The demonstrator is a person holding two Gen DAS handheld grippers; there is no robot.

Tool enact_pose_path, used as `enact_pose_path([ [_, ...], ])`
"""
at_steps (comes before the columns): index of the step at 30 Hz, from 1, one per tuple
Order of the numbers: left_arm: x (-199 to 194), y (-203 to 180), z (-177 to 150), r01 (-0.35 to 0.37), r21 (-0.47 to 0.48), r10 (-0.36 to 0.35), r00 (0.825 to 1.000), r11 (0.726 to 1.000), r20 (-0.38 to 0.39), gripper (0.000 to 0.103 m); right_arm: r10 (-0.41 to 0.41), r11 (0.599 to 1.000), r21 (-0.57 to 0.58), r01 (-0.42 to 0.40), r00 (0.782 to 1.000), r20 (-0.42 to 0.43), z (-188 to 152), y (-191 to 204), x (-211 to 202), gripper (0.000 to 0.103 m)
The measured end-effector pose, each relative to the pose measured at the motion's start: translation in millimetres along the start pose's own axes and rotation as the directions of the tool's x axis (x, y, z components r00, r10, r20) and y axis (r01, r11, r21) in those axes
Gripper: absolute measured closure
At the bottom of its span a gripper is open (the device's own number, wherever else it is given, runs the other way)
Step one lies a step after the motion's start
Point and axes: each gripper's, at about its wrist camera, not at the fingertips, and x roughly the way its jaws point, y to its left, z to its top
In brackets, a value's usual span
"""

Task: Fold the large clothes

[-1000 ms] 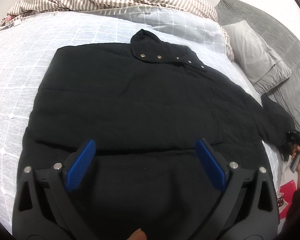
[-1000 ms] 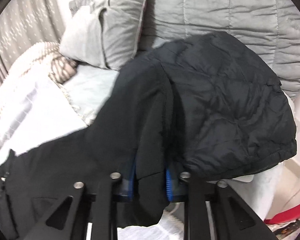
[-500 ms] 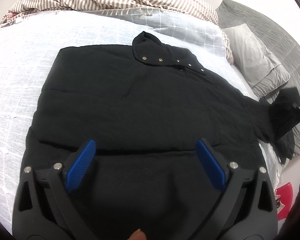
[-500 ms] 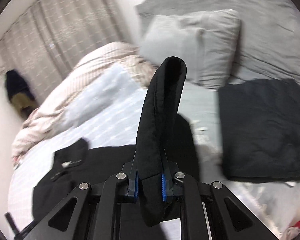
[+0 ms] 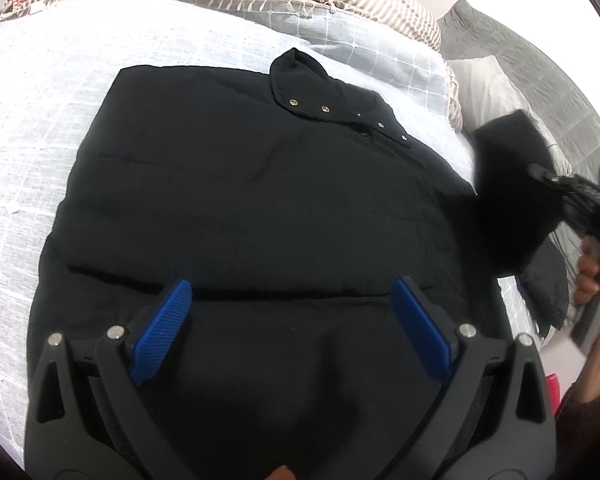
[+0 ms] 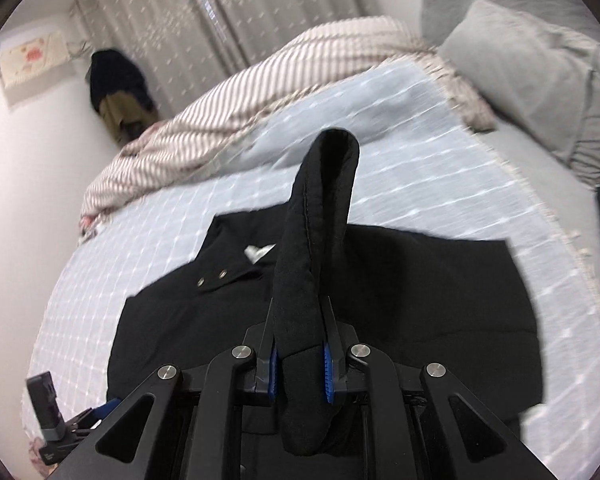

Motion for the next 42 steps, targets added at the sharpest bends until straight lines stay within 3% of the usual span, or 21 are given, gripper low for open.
enact_pose_path([
  [7, 2.1, 4.2, 4.2, 0.059, -0.047, -0.059, 0.998, 0.997, 0.011, 0.003, 0.093, 0.995, 0.025, -0.092, 0.995, -0.04, -23.5, 17.2, 60.0, 0.073],
  [8, 2.7, 0.2, 5.8, 0.067, -0.042, -0.066, 0.998, 0.997, 0.013, 0.003, 0.127, 0.992, 0.036, -0.125, 0.991, -0.049, -25.0, 17.3, 62.7, 0.067],
  [9, 3.0, -5.3, 6.7, 0.071, -0.032, -0.07, 0.997, 0.997, 0.014, 0.003, 0.184, 0.982, 0.047, -0.181, 0.98, -0.075, -28.3, 16.5, 65.2, 0.051],
  [11, 5.1, -22.4, 9.1, 0.092, 0.004, -0.092, 0.996, 0.996, 0.014, 0.003, 0.274, 0.961, 0.063, -0.269, 0.957, -0.094, -31.5, 14.0, 55.7, 0.032],
  [15, 22.7, -58.6, 18.8, 0.165, 0.052, -0.165, 0.986, 0.985, -0.011, 0.003, 0.364, 0.926, 0.108, -0.361, 0.931, -0.012, -31.7, -12.2, 9.5, 0.03],
  [19, 58.5, -95.9, 26.8, 0.222, 0.091, -0.217, 0.974, 0.971, -0.067, 0.003, 0.256, 0.948, 0.179, -0.263, 0.965, 0.06, -42.2, -60.9, -16.5, 0.03],
  [22, 92.4, -112.6, 30.0, 0.212, 0.091, -0.199, 0.972, 0.973, -0.126, 0.015, 0.149, 0.964, 0.212, -0.161, 0.986, 0.072, -55.1, -94.3, -16.8, 0.03],
  [25, 126.3, -120.2, 34.4, 0.119, 0.083, -0.105, 0.982, 0.989, -0.159, 0.05, 0.115, 0.955, 0.266, -0.128, 0.991, 0.066, -65.9, -122.7, -6.3, 0.03],
  [26, 130.2, -121.9, 35.7, 0.071, 0.088, -0.057, 0.987, 0.994, -0.149, 0.076, 0.109, 0.952, 0.278, -0.124, 0.992, 0.069, -67.5, -128.0, -2.7, 0.03],
  [27, 131.6, -123.4, 37.6, 0.04, 0.084, -0.028, 0.99, 0.996, -0.138, 0.088, 0.091, 0.95, 0.291, -0.109, 0.993, 0.074, -70.8, -138.2, -0.9, 0.03],
  [29, 118.5, -126.8, 43.5, 0.061, 0.049, -0.056, 0.994, 0.997, -0.097, 0.093, 0.048, 0.953, 0.293, -0.074, 0.994, 0.094, -73.7, -152.4, -6.3, 0.03],
  [31, 89.3, -132.8, 47.3, 0.091, 0.067, -0.092, 0.996, 0.994, 0.011, 0.093, -0.009, 0.953, 0.3, -0.03, 0.992, 0.126, -73.8, -170.0, -13.4, 0.03],
  [34, 58.5, -131.2, 49.6, 0.01, 0.094, -0.023, 0.991, 0.995, 0.134, 0.093, -0.053, 0.95, 0.311, 0.013, 0.991, 0.12, -77.5, -192.0, -14.5, 0.03],
  [37, 72.5, -117.4, 49.8, -0.102, 0.079, 0.095, 0.992, 0.992, 0.081, 0.092, -0.133, 0.952, 0.281, 0.117, 0.99, 0.037, -82.8, -199.7, -1.4, 0.03],
  [40, 96.8, -104.0, 44.4, -0.211, 0.089, 0.21, 0.977, 0.973, 0.015, 0.09, -0.221, 0.961, 0.157, 0.229, 0.973, -0.064, -89.0, -191.6, 17.6, 0.03],
  [42, 96.9, -96.6, 39.5, -0.237, 0.09, 0.235, 0.971, 0.967, 0.034, 0.078, -0.283, 0.956, 0.056, 0.289, 0.954, -0.096, -93.9, -183.8, 27.5, 0.03],
])
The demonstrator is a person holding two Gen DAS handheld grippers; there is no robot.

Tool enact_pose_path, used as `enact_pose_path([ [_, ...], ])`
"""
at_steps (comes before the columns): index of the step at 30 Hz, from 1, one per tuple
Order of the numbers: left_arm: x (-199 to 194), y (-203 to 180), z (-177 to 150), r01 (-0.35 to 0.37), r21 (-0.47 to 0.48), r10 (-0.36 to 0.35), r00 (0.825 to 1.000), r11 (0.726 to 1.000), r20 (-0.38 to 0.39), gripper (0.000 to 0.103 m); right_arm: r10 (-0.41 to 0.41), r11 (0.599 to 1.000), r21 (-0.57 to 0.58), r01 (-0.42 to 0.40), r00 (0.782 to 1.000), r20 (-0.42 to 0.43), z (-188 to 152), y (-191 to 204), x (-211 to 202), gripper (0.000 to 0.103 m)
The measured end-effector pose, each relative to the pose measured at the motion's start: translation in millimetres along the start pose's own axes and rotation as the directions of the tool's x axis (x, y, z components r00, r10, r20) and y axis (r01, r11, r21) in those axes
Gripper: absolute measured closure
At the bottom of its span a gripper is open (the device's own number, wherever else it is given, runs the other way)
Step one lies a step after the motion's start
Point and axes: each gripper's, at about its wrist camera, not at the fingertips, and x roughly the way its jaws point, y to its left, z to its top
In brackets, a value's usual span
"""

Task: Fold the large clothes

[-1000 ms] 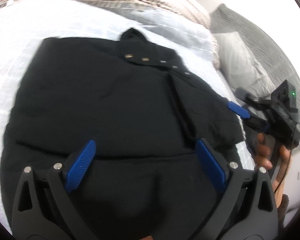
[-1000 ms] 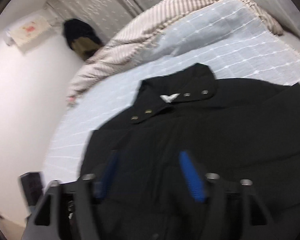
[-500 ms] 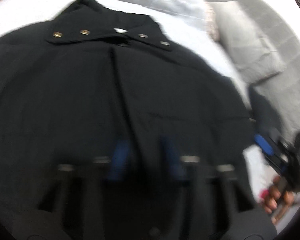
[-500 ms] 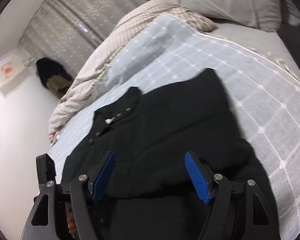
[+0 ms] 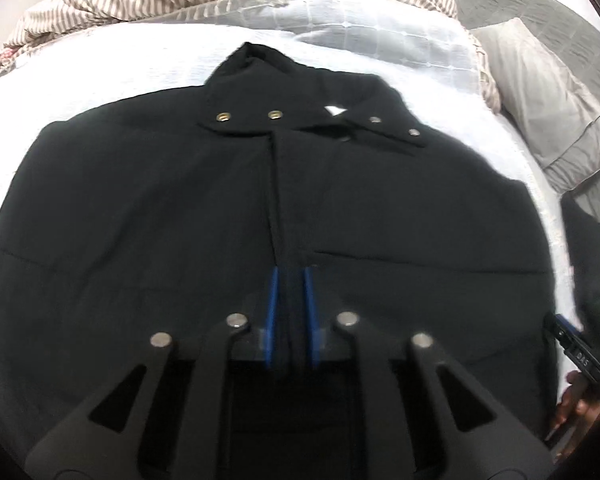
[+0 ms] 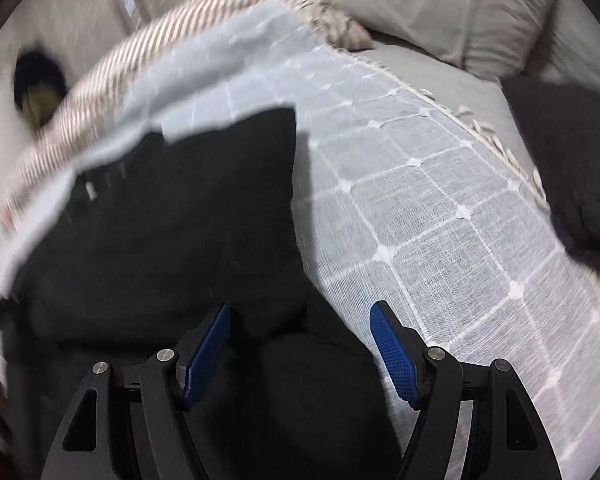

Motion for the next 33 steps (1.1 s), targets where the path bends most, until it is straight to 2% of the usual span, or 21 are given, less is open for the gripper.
enact_pose_path([
  [1, -3.5, 3.6, -2.1, -0.008, -0.012, 0.008, 1.0, 1.0, 0.018, 0.076, -0.014, 1.0, -0.023, 0.014, 1.0, 0.002, -1.3, 1.7, 0.0, 0.03],
  [2, -8.9, 7.6, -3.6, -0.009, -0.032, 0.01, 0.999, 0.999, 0.038, 0.069, -0.022, 0.999, -0.033, 0.022, 1.0, 0.005, -0.5, 2.6, -1.4, 0.03],
  [5, -26.5, 11.6, -1.8, 0.034, -0.063, -0.028, 0.995, 0.997, 0.1, 0.068, -0.03, 0.999, -0.015, 0.031, 0.999, 0.028, 2.8, -1.5, -12.4, 0.03],
  [7, -40.9, 12.4, -4.5, 0.096, -0.054, -0.085, 0.983, 0.994, 0.164, 0.065, -0.003, 1.0, 0.009, 0.003, 0.997, 0.075, 5.2, -4.4, -26.7, 0.03],
  [9, -43.0, 5.2, -2.0, 0.139, -0.027, -0.132, 0.973, 0.99, 0.189, 0.06, 0.042, 0.998, 0.039, -0.047, 0.991, 0.129, 9.1, -4.9, -38.5, 0.03],
  [11, -30.3, -1.3, 2.2, 0.155, 0.009, -0.154, 0.973, 0.988, 0.171, 0.058, 0.065, 0.996, 0.052, -0.074, 0.985, 0.159, 11.1, -0.4, -40.4, 0.03],
  [13, -15.7, -5.5, -1.4, 0.169, 0.027, -0.172, 0.978, 0.985, 0.118, 0.058, 0.09, 0.993, 0.056, -0.101, 0.982, 0.164, 12.8, 4.2, -34.1, 0.03],
  [16, -1.2, -6.4, -12.4, 0.125, 0.048, -0.128, 0.989, 0.991, 0.071, 0.058, 0.089, 0.993, 0.067, -0.096, 0.99, 0.112, 14.1, 8.5, -9.0, 0.03],
  [18, 3.9, -3.9, -20.8, 0.096, 0.056, -0.099, 0.994, 0.994, 0.054, 0.058, 0.051, 0.997, 0.054, -0.054, 0.997, 0.066, 11.1, 10.3, 8.3, 0.03],
  [23, -7.1, 3.4, -27.4, 0.116, 0.035, -0.117, 0.993, 0.993, 0.022, 0.058, 0.039, 0.996, 0.074, -0.04, 0.999, 0.01, 4.3, 6.0, 19.9, 0.026],
  [25, -19.8, 7.4, -28.4, 0.108, 0.01, -0.107, 0.994, 0.994, -0.006, 0.049, 0.036, 0.995, 0.095, -0.035, 0.999, -0.01, 3.7, 5.6, 12.5, 0.026],
  [27, -33.9, 12.3, -30.6, 0.115, -0.013, -0.115, 0.993, 0.993, -0.005, 0.026, 0.05, 0.994, 0.098, -0.05, 0.999, 0.004, 2.9, 7.9, -3.6, 0.026],
  [30, -69.2, 20.7, -37.2, 0.114, -0.01, -0.114, 0.993, 0.993, 0.017, 0.018, 0.121, 0.987, 0.103, -0.125, 0.992, 0.04, 0.5, 10.9, -32.9, 0.026],
  [31, -77.4, 22.6, -38.7, 0.107, 0.0, -0.107, 0.994, 0.994, 0.012, 0.017, 0.142, 0.982, 0.116, -0.147, 0.989, 0.045, -0.8, 10.9, -40.7, 0.025],
  [33, -95.1, 27.5, -43.7, 0.087, 0.028, -0.086, 0.996, 0.996, -0.014, 0.008, 0.185, 0.971, 0.146, -0.188, 0.982, 0.033, -3.3, 10.5, -55.3, 0.023],
])
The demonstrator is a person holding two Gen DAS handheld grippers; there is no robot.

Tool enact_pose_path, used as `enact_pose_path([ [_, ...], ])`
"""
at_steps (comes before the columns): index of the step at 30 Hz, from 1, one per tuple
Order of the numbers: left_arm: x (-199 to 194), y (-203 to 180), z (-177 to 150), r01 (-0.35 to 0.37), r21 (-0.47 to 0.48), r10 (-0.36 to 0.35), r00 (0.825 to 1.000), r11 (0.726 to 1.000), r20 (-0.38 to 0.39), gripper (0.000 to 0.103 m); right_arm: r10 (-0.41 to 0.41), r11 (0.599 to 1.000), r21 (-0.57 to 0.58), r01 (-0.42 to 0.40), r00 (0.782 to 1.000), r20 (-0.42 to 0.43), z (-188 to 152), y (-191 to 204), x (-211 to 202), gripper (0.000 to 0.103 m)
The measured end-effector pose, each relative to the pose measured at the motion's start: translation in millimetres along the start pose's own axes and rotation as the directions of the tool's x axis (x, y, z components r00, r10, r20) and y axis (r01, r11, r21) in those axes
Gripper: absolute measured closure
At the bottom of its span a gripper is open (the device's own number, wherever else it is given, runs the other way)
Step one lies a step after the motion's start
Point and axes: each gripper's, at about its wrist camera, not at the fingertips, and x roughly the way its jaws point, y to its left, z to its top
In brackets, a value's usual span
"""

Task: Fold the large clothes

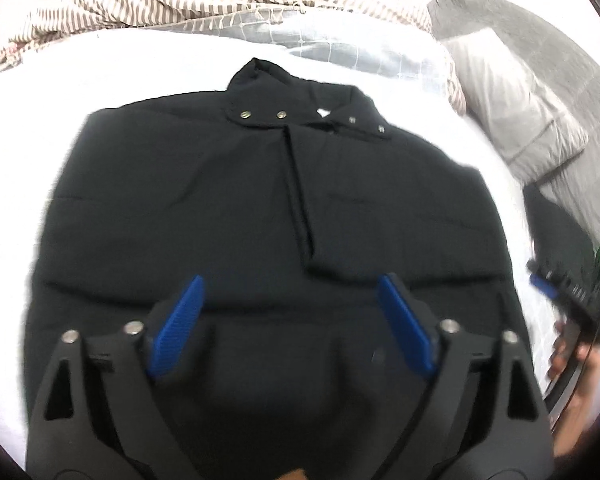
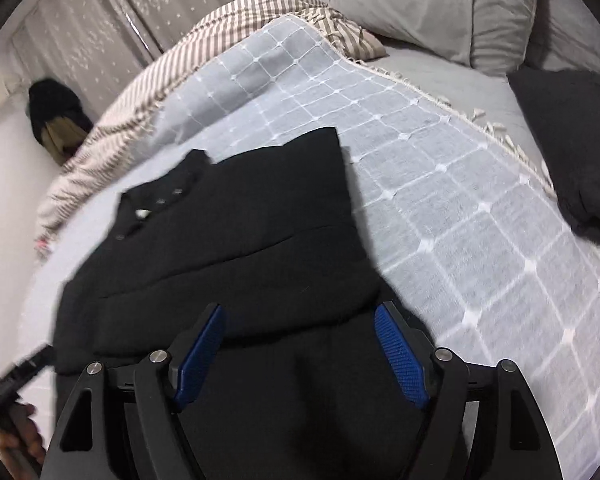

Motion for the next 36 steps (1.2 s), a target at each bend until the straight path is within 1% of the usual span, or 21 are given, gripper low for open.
enact_pose_path([
  [2, -20.8, 6.0, -9.2, -0.01, 0.019, 0.011, 1.0, 1.0, -0.012, 0.007, 0.027, 1.0, 0.008, -0.026, 0.999, -0.02, -5.0, 2.8, -14.8, 0.023],
  [4, -39.4, 13.8, -20.2, -0.006, 0.028, 0.007, 1.0, 1.0, -0.024, 0.006, 0.039, 0.999, -0.01, -0.039, 0.999, -0.024, -13.0, 6.4, -31.7, 0.022],
  [7, -60.4, 22.7, -35.9, 0.011, 0.044, -0.009, 0.999, 0.999, -0.046, 0.004, 0.041, 0.999, -0.018, -0.042, 0.998, -0.041, -26.6, 7.8, -50.2, 0.021],
  [10, -81.3, 33.9, -58.9, -0.001, 0.081, 0.006, 0.998, 0.997, -0.062, 0.003, 0.049, 0.999, -0.02, -0.051, 0.996, -0.072, -43.8, 2.5, -63.7, 0.021],
  [13, -94.7, 49.5, -82.1, -0.007, 0.09, 0.015, 0.996, 0.996, -0.085, 0.003, 0.042, 0.999, -0.019, -0.044, 0.995, -0.089, -64.8, -6.0, -74.4, 0.021],
  [17, -106.2, 76.6, -112.3, -0.018, 0.041, 0.023, 0.993, 0.999, -0.12, 0.003, 0.053, 0.998, -0.013, -0.055, 0.993, -0.109, -95.3, -20.1, -87.7, 0.021],
  [21, -114.5, 110.9, -142.0, -0.037, -0.03, 0.032, 0.988, 0.999, -0.153, 0.003, 0.082, 0.997, 0.024, -0.08, 0.989, -0.122, -122.6, -39.6, -99.7, 0.021],
  [23, -115.8, 129.9, -155.4, -0.041, -0.073, 0.027, 0.984, 0.996, -0.178, 0.003, 0.075, 0.997, 0.042, -0.07, 0.988, -0.135, -133.5, -48.7, -102.0, 0.021],
  [25, -115.9, 148.7, -168.5, -0.039, -0.132, 0.011, 0.979, 0.99, -0.204, 0.003, 0.063, 0.997, 0.056, -0.055, 0.987, -0.15, -143.8, -56.3, -103.8, 0.021],
  [28, -115.1, 168.8, -184.1, -0.013, -0.21, -0.037, 0.972, 0.978, -0.234, 0.003, 0.085, 0.995, 0.061, -0.076, 0.983, -0.162, -157.5, -63.9, -106.9, 0.021],
  [32, -108.7, 181.4, -204.2, 0.035, -0.26, -0.107, 0.958, 0.965, -0.267, 0.003, 0.128, 0.991, 0.07, -0.117, 0.977, -0.168, -175.4, -72.7, -112.8, 0.021],
  [34, -104.0, 183.2, -212.9, 0.074, -0.282, -0.157, 0.947, 0.956, -0.282, 0.003, 0.152, 0.987, 0.08, -0.14, 0.975, -0.165, -182.6, -75.7, -117.4, 0.02],
  [36, -101.3, 183.1, -219.6, 0.119, -0.301, -0.208, 0.937, 0.946, -0.28, 0.003, 0.197, 0.978, 0.103, -0.183, 0.967, -0.159, -187.6, -80.5, -124.0, 0.02],
])
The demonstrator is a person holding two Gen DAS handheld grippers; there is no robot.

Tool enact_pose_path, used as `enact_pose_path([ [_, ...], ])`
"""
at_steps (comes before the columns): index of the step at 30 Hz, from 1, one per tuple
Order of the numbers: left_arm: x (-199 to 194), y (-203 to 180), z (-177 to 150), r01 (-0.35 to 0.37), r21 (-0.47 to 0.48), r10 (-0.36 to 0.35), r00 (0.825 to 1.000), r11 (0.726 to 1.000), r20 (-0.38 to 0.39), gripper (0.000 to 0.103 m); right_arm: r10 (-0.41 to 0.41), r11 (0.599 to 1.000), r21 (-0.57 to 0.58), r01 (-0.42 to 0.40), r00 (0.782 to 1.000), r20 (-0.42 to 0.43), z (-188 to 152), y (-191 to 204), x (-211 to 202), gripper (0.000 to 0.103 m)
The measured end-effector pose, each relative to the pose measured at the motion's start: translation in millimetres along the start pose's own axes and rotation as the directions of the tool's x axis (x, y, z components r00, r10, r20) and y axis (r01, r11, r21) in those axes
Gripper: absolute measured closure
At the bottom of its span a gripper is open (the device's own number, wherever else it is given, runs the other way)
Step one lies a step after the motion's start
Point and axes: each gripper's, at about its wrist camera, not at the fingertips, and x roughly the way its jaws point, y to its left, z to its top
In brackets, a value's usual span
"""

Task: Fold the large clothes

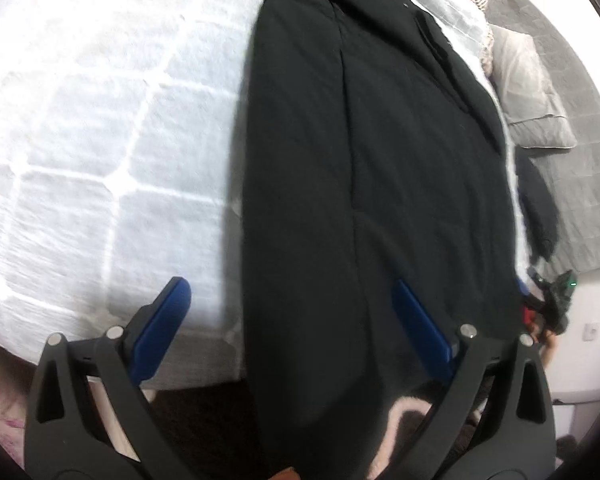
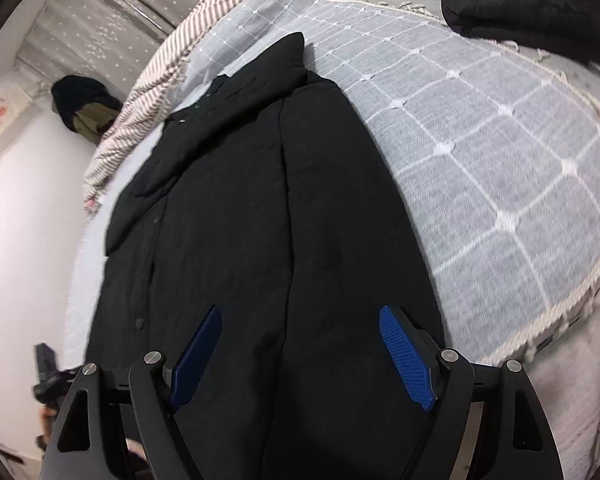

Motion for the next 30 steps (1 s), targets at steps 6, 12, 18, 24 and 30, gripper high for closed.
enact_pose_path([
  [6, 1.9, -15.4, -4.3, 0.083, 0.025, -0.083, 0.997, 0.996, -0.008, 0.003, 0.116, 0.985, 0.121, -0.121, 0.992, 0.044, -1.8, -29.9, -23.7, 0.02],
  [12, 3.6, -25.1, -12.3, 0.097, 0.057, -0.096, 0.995, 0.994, -0.021, 0.008, 0.012, 0.981, 0.193, -0.017, 1.0, 0.029, -9.4, -56.9, -27.5, 0.02],
  [18, -2.5, -26.2, -22.8, 0.106, 0.064, -0.105, 0.994, 0.992, -0.021, 0.026, 0.079, 0.979, 0.188, -0.076, 0.997, -0.005, -25.8, -52.5, -22.6, 0.02],
  [24, -3.5, -46.9, -32.6, 0.09, 0.124, -0.091, 0.996, 0.988, 0.003, 0.04, 0.27, 0.939, 0.22, -0.264, 0.963, 0.003, -32.2, -42.9, -13.7, 0.025],
  [30, -7.1, -42.0, -29.4, 0.108, 0.098, -0.112, 0.993, 0.989, 0.036, 0.084, 0.267, 0.943, 0.223, -0.248, 0.962, -0.061, -34.6, -36.4, 8.3, 0.063],
])
